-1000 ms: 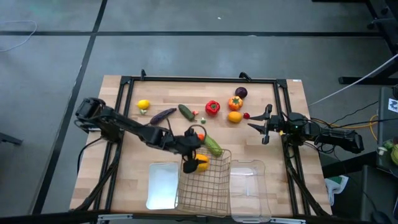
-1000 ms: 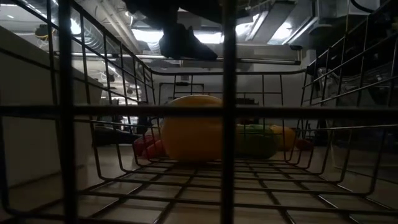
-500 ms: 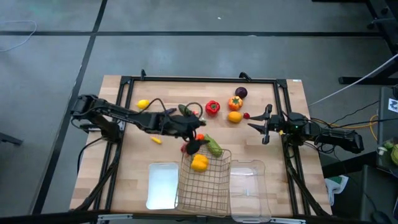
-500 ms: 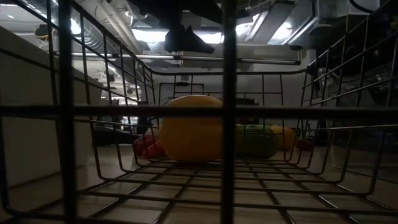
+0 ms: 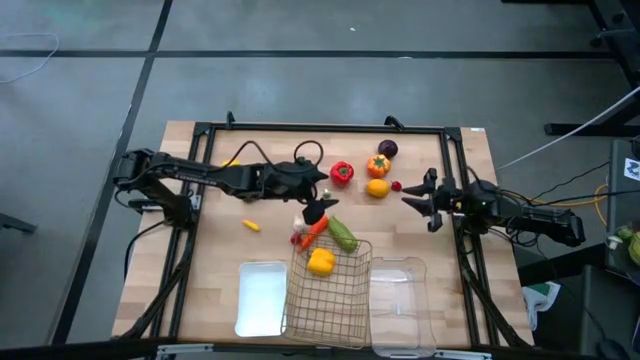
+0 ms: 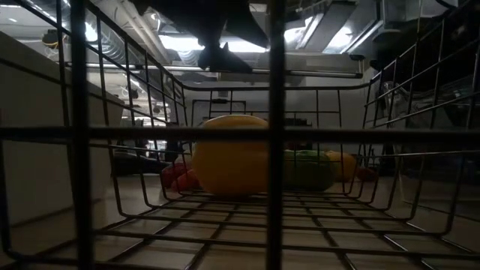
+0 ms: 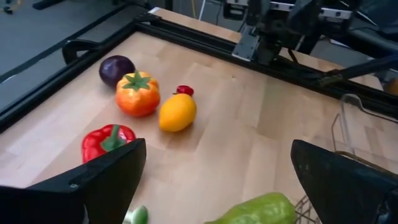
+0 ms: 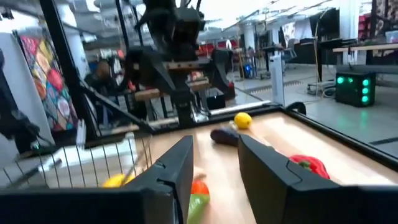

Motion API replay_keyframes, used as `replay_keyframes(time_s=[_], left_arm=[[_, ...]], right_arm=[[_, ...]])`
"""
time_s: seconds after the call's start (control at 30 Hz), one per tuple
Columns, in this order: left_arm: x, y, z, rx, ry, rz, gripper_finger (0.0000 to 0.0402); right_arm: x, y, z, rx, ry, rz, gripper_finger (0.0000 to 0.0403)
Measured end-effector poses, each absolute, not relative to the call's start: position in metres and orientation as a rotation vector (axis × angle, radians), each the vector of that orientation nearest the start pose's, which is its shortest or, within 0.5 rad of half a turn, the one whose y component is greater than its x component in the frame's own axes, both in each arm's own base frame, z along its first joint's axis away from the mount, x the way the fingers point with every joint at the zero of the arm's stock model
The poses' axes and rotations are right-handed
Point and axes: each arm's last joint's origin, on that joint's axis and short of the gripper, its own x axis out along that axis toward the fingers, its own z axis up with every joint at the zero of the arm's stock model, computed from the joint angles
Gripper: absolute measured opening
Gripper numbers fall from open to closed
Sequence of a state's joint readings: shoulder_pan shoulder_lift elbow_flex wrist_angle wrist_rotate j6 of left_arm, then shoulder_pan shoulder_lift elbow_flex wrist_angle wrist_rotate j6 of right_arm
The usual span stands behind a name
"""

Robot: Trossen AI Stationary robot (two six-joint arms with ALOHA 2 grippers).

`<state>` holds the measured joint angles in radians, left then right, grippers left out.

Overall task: Sort produce into baskets
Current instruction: Put the right yellow lemon into the transparent bin

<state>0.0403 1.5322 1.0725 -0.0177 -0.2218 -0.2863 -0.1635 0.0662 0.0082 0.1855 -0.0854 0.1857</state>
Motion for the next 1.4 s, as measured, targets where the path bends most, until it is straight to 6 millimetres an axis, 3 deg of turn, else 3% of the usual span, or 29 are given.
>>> replay_keyframes(time_s=[0.23, 0.53, 0.73, 0.93, 1.4], left_arm=[[0.340, 0.025, 0.268, -0.240, 0.435, 0.339, 0.0398], [0.340, 0.025, 0.268, -0.235, 0.436, 0.337, 0.0398], [0.340, 0.025, 0.268, -0.234, 0.436, 0.337, 0.0398], [0.340, 0.025, 0.268, -0.234, 0.436, 0.337, 0.0398], [0.341, 0.025, 0.268, -0.233, 0.437, 0.336, 0.0398]], right_arm=[[0.100, -0.015, 0.178, 0.285, -0.136, -0.094, 0.0141], [0.098, -0.020, 0.183, 0.329, -0.173, -0.257, 0.0283], [0.096, -0.019, 0.211, 0.272, -0.217, -0.258, 0.0338], [0.106, -0.021, 0.228, 0.246, -0.121, -0.273, 0.0342], [0.159, -0.031, 0.226, 0.172, 0.390, -0.344, 0.0340]])
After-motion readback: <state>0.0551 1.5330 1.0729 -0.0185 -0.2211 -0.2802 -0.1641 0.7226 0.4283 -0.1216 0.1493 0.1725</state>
